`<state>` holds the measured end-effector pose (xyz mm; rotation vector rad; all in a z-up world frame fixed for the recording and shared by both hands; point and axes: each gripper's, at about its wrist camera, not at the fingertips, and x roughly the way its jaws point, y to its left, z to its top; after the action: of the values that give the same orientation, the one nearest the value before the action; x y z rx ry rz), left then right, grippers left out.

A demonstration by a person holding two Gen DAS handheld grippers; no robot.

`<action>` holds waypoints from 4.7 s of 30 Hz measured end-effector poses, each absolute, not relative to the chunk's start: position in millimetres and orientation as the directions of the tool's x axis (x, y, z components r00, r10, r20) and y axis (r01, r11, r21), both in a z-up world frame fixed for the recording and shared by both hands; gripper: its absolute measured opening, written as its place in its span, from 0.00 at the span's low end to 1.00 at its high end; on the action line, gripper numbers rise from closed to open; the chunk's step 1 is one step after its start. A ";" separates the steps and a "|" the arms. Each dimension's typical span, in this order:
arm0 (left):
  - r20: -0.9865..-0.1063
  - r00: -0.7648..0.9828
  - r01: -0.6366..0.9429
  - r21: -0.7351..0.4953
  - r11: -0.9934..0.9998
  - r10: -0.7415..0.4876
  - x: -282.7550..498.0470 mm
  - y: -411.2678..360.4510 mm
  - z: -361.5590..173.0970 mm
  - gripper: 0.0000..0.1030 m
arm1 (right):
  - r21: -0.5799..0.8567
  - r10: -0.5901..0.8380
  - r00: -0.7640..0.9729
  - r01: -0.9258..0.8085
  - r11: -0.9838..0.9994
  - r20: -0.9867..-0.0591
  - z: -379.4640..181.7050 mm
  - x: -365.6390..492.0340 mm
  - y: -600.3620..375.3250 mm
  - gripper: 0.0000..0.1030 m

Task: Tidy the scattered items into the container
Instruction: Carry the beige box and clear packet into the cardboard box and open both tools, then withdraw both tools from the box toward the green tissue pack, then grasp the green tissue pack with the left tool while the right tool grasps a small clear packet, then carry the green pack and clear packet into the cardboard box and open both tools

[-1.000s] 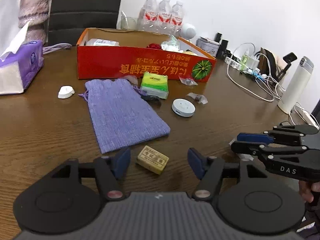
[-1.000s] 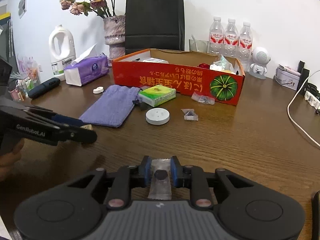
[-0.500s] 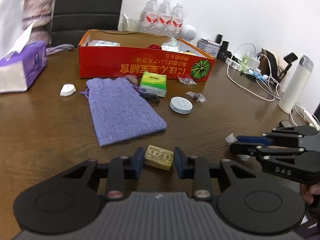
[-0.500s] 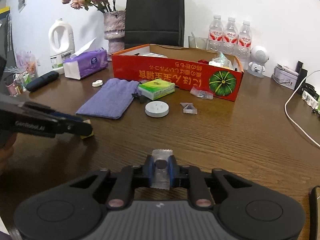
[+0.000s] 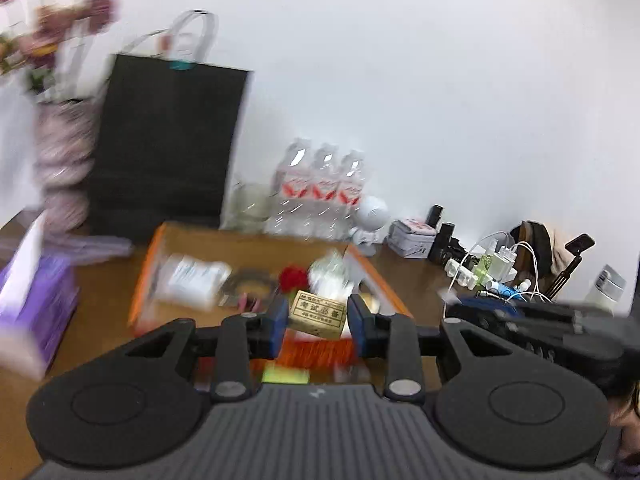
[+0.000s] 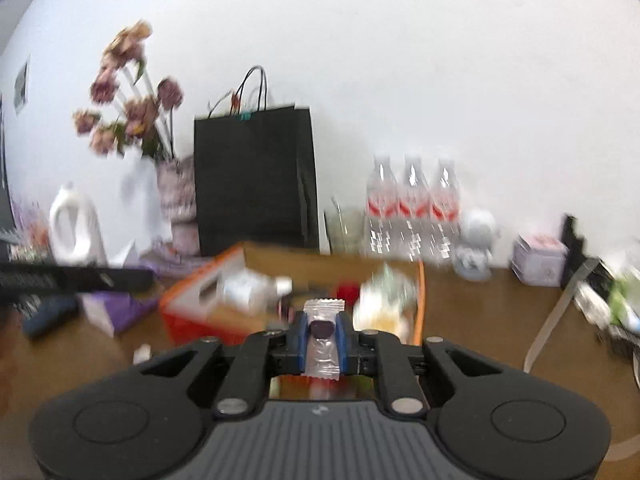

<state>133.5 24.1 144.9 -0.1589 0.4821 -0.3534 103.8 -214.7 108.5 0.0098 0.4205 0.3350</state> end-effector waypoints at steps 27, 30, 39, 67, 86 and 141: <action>-0.604 0.700 0.189 -0.357 0.914 -0.381 278.6 34.1 85.7 0.58 | 0.246 0.352 0.592 -0.255 0.935 -0.725 24.9 328.3 -190.2 0.53; -0.619 0.739 0.145 -0.238 0.960 -0.265 260.5 48.7 86.9 0.61 | 0.214 0.334 0.637 -0.260 0.942 -0.695 37.9 317.1 -187.7 0.58; -0.679 0.719 0.113 -0.098 0.989 -0.149 240.5 54.0 54.6 0.60 | 0.207 0.341 0.653 -0.276 0.939 -0.676 49.7 273.3 -185.2 0.61; -0.700 0.668 0.259 -0.097 0.961 -0.251 168.2 4.1 9.5 0.55 | 0.045 0.293 0.716 -0.345 0.938 -0.634 -12.2 134.6 -170.9 0.37; -0.606 0.744 0.285 -0.094 0.954 -0.282 139.6 -1.9 40.6 0.44 | 0.086 0.340 0.743 -0.359 0.929 -0.577 -24.5 121.8 -187.7 0.35; -0.788 0.615 0.020 -0.022 1.000 -0.030 273.7 62.2 71.7 0.44 | 0.161 0.249 0.704 -0.191 0.968 -0.665 67.6 306.7 -177.6 0.21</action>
<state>273.7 62.2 71.7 -0.0118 0.9086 -0.0285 306.7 -177.6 67.6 0.0827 0.7507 0.2449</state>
